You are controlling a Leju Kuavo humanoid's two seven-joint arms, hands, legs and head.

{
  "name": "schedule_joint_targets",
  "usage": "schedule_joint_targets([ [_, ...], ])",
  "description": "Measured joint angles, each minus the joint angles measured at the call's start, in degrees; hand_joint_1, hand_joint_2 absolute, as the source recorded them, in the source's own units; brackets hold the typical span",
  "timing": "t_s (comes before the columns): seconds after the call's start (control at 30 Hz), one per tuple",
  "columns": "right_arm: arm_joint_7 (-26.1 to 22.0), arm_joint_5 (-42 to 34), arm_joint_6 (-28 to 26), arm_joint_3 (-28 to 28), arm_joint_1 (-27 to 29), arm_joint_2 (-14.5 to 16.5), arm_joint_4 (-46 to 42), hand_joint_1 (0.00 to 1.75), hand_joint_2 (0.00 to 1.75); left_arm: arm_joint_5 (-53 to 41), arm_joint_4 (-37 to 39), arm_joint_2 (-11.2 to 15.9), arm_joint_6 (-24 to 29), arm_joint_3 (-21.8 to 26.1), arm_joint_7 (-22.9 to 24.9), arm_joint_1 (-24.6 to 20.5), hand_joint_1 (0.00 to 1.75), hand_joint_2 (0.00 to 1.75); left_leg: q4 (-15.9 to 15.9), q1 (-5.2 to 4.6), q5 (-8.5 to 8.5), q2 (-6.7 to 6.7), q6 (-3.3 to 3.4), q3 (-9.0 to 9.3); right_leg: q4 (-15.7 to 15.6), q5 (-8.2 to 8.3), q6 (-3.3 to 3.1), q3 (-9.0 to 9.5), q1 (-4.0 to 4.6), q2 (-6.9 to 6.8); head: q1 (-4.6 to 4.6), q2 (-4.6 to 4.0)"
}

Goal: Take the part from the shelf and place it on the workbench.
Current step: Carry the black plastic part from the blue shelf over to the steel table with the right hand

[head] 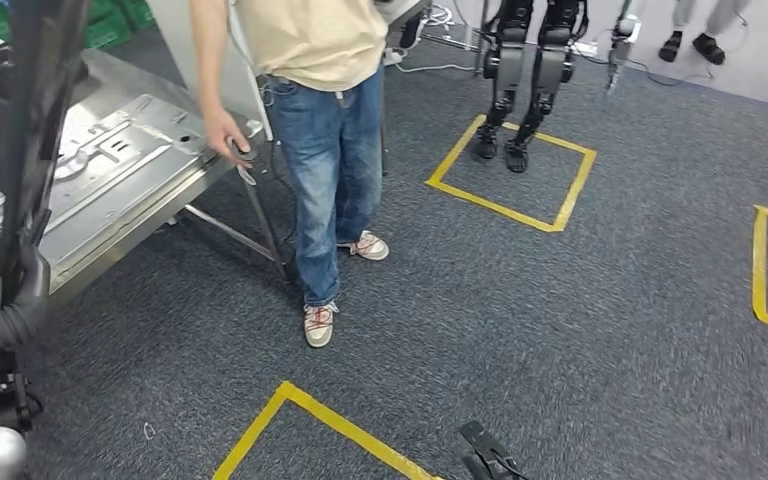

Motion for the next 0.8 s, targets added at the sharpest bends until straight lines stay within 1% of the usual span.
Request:
schedule_joint_targets([
  [0.03, 0.0, 0.0, 0.0, 0.0, -0.4, 0.3, -0.1, 0.0, 0.0, 0.1, 0.1, 0.1, -0.1, 0.1, 0.0, -0.3, 1.75, 1.75, -0.2, 0.15, 0.16, -0.75, 0.27, 0.15, 0.1, -0.25, 0.33, 0.2, -0.1, 0.2, 0.0, 0.0],
  [0.07, 0.0, -0.1, -0.1, 0.0, -0.6, 0.6, -0.2, 0.0, 0.0, 0.2, 0.2, 0.1, -0.2, 0.2, 0.0, -0.7, 1.75, 1.75, -0.5, 0.37, 0.35, -1.53, 0.55, 0.33, 0.9, -0.84, 0.65, 0.04, -0.2, 1.4, 0.01, 0.0],
  [0.1, 0.0, -0.4, -0.2, 0.0, -0.8, 0.7, -0.3, 0.0, 0.0, 0.3, 0.3, 0.2, -0.4, 0.2, 0.1, -1.2, 1.75, 1.75, -0.7, 0.64, 0.52, -2.23, 0.86, 0.55, 2.9, -2.0, 0.95, -0.76, -0.3, 3.24, 0.05, 0.0],
  [0.13, -0.1, -0.6, -0.2, -0.1, -0.7, 0.8, -0.3, 0.0, 0.0, 0.3, 0.4, 0.2, -0.6, 0.2, 0.1, -1.6, 1.75, 1.75, -0.8, 0.81, 0.59, -2.95, 1.06, 0.64, 6.2, -3.66, 1.15, -2.37, -0.48, 5.37, 0.09, 0.0],
  [0.17, -0.2, -0.9, -0.2, -0.2, -0.7, 0.9, -0.3, 0.0, 0.0, 0.4, 0.5, 0.3, -0.7, 0.2, 0.1, -1.9, 1.75, 1.75, -0.8, 0.86, 0.59, -3.71, 1.23, 0.63, 10.3, -5.52, 1.28, -4.52, -0.55, 6.72, 0.13, 0.0],
  [0.2, -0.3, -1.1, -0.3, -0.4, -0.6, 1.0, -0.3, 0.0, 0.0, 0.4, 0.6, 0.3, -0.8, 0.1, 0.1, -2.0, 1.75, 1.75, -0.8, 0.86, 0.58, -4.51, 1.36, 0.62, 14.3, -6.98, 1.36, -6.73, -0.59, 7.3, 0.16, 0.0],
  [0.23, -0.4, -1.3, -0.3, -0.4, -0.5, 1.0, -0.3, 0.0, 0.0, 0.5, 0.7, 0.3, -0.8, 0.1, 0.2, -2.0, 1.75, 1.75, -0.8, 0.86, 0.55, -5.39, 1.37, 0.61, 16.8, -7.43, 1.41, -8.3, -0.63, 7.47, 0.16, 0.0],
  [0.27, -0.5, -1.4, -0.3, -0.5, -0.5, 1.1, -0.3, 0.0, 0.0, 0.5, 0.8, 0.3, -0.7, 0.1, 0.2, -2.0, 1.75, 1.75, -0.8, 0.88, 0.54, -6.26, 1.36, 0.62, 17.1, -6.76, 1.42, -8.85, -0.68, 7.53, 0.16, 0.0],
  [0.3, -0.6, -1.4, -0.3, -0.5, -0.4, 1.1, -0.3, 0.0, 0.0, 0.5, 0.9, 0.3, -0.7, 0.1, 0.2, -2.0, 1.75, 1.75, -0.7, 0.94, 0.52, -7.15, 1.31, 0.66, 15.2, -5.05, 1.41, -8.29, -0.75, 7.74, 0.16, 0.0],
  [0.33, -0.6, -1.4, -0.3, -0.6, -0.4, 1.1, -0.3, 0.0, 0.0, 0.5, 1.0, 0.3, -0.7, 0.1, 0.0, -1.9, 1.75, 1.75, -0.7, 1.03, 0.47, -8.05, 1.18, 0.7, 11.0, -2.52, 1.4, -6.61, -0.92, 8.66, 0.16, 0.0],
  [0.37, -0.6, -1.3, -0.3, -0.6, -0.4, 1.1, -0.3, 0.0, 0.0, 0.6, 1.1, 0.3, -0.7, 0.0, -0.2, -1.9, 1.75, 1.75, -0.6, 1.07, 0.4, -8.89, 0.94, 0.66, 6.6, -0.43, 1.39, -4.76, -1.17, 10.48, 0.16, 0.0],
  [0.4, -0.6, -1.3, -0.3, -0.7, -0.3, 1.1, -0.3, 0.0, 0.0, 0.6, 1.2, 0.3, -0.7, 0.0, -0.4, -1.9, 1.75, 1.75, -0.5, 1.1, 0.37, -9.67, 0.64, 0.54, 3.0, 1.17, 1.3, -3.24, -1.38, 11.88, 0.16, 0.0],
  [0.43, -0.6, -1.2, -0.4, -0.8, -0.3, 1.1, -0.3, 0.0, 0.0, 0.6, 1.3, 0.3, -0.7, 0.0, -0.6, -1.9, 1.75, 1.75, -0.4, 1.15, 0.36, -10.37, 0.27, 0.36, 0.6, 2.02, 1.14, -2.28, -1.46, 12.99, 0.14, 0.0],
  [0.47, -0.6, -1.1, -0.4, -0.8, -0.3, 1.1, -0.3, 0.0, 0.0, 0.7, 1.3, 0.3, -0.6, -0.1, -0.8, -1.8, 1.75, 1.75, -0.5, 1.22, 0.4, -10.98, -0.11, 0.18, 0.0, 2.0, 0.89, -2.04, -1.36, 13.23, 0.13, 0.0],
  [0.5, -0.6, -1.0, -0.5, -0.8, -0.3, 1.1, -0.3, 0.0, 0.0, 0.8, 1.4, 0.3, -0.6, -0.1, -0.8, -1.6, 1.75, 1.75, -0.6, 1.34, 0.49, -11.64, -0.49, 0.04, 0.0, 2.06, 0.52, -1.98, -1.22, 12.31, 0.12, 0.0],
  [0.53, -0.5, -0.9, -0.7, -0.8, -0.4, 1.2, -0.3, 0.0, 0.0, 0.8, 1.4, 0.3, -0.6, -0.1, -0.9, -1.4, 1.75, 1.75, -0.5, 1.46, 0.44, -11.45, -0.83, -0.06, -0.2, 2.11, 0.17, -1.83, -1.16, 11.57, 0.09, 0.0],
  [0.57, -0.5, -0.8, -0.8, -0.8, -0.5, 1.2, -0.4, 0.0, 0.0, 0.8, 1.5, 0.3, -0.6, -0.1, -0.9, -1.2, 1.75, 1.75, 0.2, 1.43, 0.05, -10.3, -1.11, -0.39, -0.3, 2.15, -0.23, -1.65, -1.17, 10.8, 0.05, 0.0],
  [0.6, -0.5, -0.8, -0.9, -0.9, -0.6, 1.2, -0.4, 0.0, 0.0, 0.9, 1.5, 0.3, -0.5, -0.1, -1.1, -1.0, 1.75, 1.75, 1.9, 1.34, -0.92, -8.59, -1.34, -1.25, -0.5, 2.18, -0.59, -1.49, -1.21, 9.96, 0.0, 0.0],
  [0.63, -0.5, -0.7, -0.9, -0.9, -0.6, 1.1, -0.4, 0.0, 0.0, 0.9, 1.6, 0.3, -0.5, -0.1, -1.2, -0.9, 1.75, 1.75, 5.0, 1.31, -2.45, -6.46, -1.5, -2.72, -0.6, 2.14, -0.88, -1.38, -1.17, 9.17, -0.06, 0.0],
  [0.67, -0.4, -0.7, -1.0, -0.9, -0.5, 1.0, -0.4, 0.0, 0.0, 0.9, 1.7, 0.3, -0.5, -0.2, -1.4, -0.9, 1.75, 1.75, 9.0, 1.28, -4.25, -4.99, -1.67, -4.75, -0.6, 2.02, -1.11, -1.32, -1.04, 8.37, -0.1, 0.0],
  [0.7, -0.4, -0.7, -1.0, -0.9, -0.4, 0.9, -0.4, 0.0, 0.0, 0.9, 1.8, 0.3, -0.5, -0.2, -1.5, -0.8, 1.75, 1.75, 13.2, 1.39, -5.82, -4.33, -1.83, -6.89, -0.6, 1.91, -1.24, -1.3, -0.92, 7.53, -0.11, 0.0],
  [0.73, -0.3, -0.7, -1.0, -0.9, -0.3, 0.8, -0.4, 0.0, 0.0, 1.0, 1.9, 0.2, -0.5, -0.2, -1.6, -0.7, 1.75, 1.75, 16.1, 1.49, -6.61, -4.07, -1.95, -8.45, -0.6, 1.78, -1.31, -1.25, -0.83, 6.72, -0.11, 0.0],
  [0.77, -0.2, -0.6, -1.1, -0.9, -0.3, 0.8, -0.4, 0.0, 0.0, 1.0, 2.0, 0.2, -0.5, -0.3, -1.7, -0.6, 1.75, 1.75, 16.8, 1.55, -6.37, -3.93, -2.05, -8.92, -0.6, 1.65, -1.31, -1.17, -0.78, 5.94, -0.11, 0.0],
  [0.8, -0.2, -0.5, -1.3, -0.9, -0.2, 0.7, -0.4, 0.0, 0.0, 1.0, 2.1, 0.2, -0.5, -0.3, -1.8, -0.6, 1.75, 1.75, 15.2, 1.58, -5.14, -3.68, -2.1, -8.1, -0.6, 1.49, -1.25, -1.01, -0.76, 5.19, -0.11, 0.0],
])
